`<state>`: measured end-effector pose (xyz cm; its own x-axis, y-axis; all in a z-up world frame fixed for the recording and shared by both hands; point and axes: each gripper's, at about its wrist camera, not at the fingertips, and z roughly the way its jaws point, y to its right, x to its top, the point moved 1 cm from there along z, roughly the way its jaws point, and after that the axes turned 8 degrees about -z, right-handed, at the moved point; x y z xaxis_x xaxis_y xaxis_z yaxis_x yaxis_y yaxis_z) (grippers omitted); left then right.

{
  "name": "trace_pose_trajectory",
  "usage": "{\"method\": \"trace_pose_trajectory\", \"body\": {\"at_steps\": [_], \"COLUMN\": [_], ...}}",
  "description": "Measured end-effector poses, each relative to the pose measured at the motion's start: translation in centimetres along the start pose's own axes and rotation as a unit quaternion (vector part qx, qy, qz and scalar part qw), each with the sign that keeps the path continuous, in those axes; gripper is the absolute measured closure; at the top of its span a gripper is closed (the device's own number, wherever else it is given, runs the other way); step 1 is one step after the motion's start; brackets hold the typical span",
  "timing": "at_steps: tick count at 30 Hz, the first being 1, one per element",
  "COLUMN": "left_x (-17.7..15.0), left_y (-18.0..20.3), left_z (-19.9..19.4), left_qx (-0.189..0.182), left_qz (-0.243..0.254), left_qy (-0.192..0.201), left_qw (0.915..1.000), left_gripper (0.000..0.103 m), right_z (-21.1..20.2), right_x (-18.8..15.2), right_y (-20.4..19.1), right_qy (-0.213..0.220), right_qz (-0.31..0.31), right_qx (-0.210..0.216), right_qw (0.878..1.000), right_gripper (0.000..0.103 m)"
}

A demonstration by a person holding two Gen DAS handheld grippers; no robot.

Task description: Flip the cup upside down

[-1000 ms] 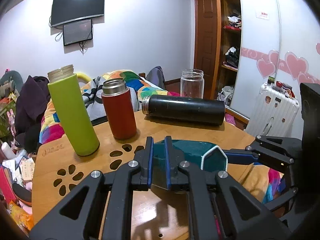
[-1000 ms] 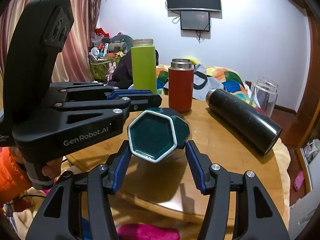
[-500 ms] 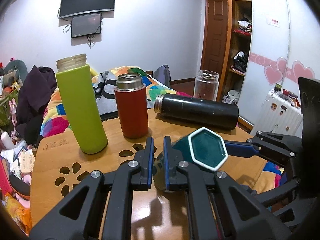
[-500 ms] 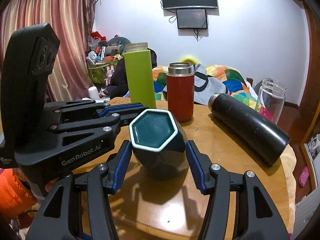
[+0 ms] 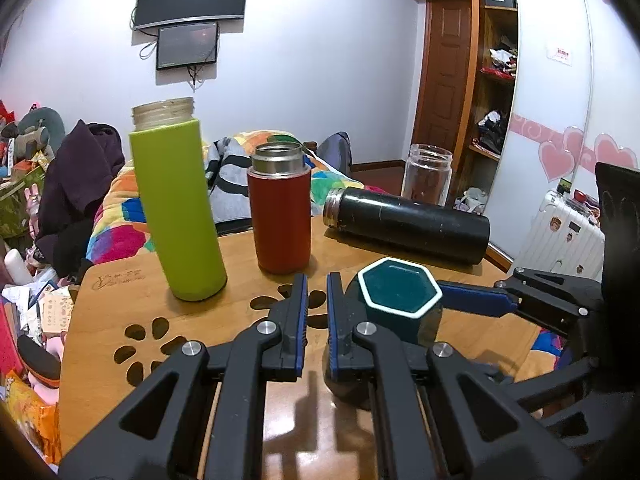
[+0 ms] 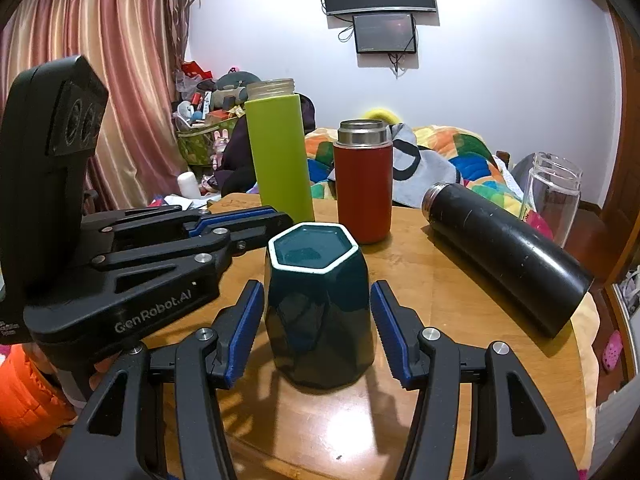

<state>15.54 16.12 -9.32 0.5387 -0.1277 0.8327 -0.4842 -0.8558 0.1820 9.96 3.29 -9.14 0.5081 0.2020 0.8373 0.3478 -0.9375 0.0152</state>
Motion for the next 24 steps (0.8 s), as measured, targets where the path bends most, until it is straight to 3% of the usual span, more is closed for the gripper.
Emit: {"method": "trace_pose_trajectory", "body": {"at_steps": [7, 10, 16, 20, 22, 24], "left_x": [0.1, 0.4, 0.8, 0.6, 0.4, 0.2], "left_y": [-0.5, -0.4, 0.0, 0.9, 1.3, 1.8], "left_z": [-2.5, -4.3, -8.0, -10.4, -11.5, -12.3], "left_qx": [0.008, 0.014, 0.025, 0.055, 0.058, 0.061], "left_qz": [-0.021, -0.024, -0.039, -0.042, -0.041, -0.036], "left_qy": [0.012, 0.029, 0.07, 0.103, 0.121, 0.128], "left_qw": [0.9997, 0.9992, 0.9965, 0.9923, 0.9902, 0.9892], "left_gripper": [0.095, 0.088, 0.045, 0.003, 0.0, 0.0], "right_z": [-3.3, -5.1, -9.0, -11.3, -12.2, -12.8], "right_x": [0.4, 0.7, 1.5, 1.8, 1.8, 2.0], "right_y": [0.6, 0.9, 0.9, 0.7, 0.5, 0.1], "right_qy": [0.016, 0.032, 0.071, 0.091, 0.102, 0.107], "right_qz": [0.01, 0.02, 0.018, 0.018, 0.019, 0.017], "right_qx": [-0.012, -0.019, -0.046, -0.066, -0.076, -0.087], "right_qw": [1.0, 0.999, 0.996, 0.994, 0.992, 0.99], "right_gripper": [0.05, 0.044, 0.025, 0.008, 0.0, 0.0]}}
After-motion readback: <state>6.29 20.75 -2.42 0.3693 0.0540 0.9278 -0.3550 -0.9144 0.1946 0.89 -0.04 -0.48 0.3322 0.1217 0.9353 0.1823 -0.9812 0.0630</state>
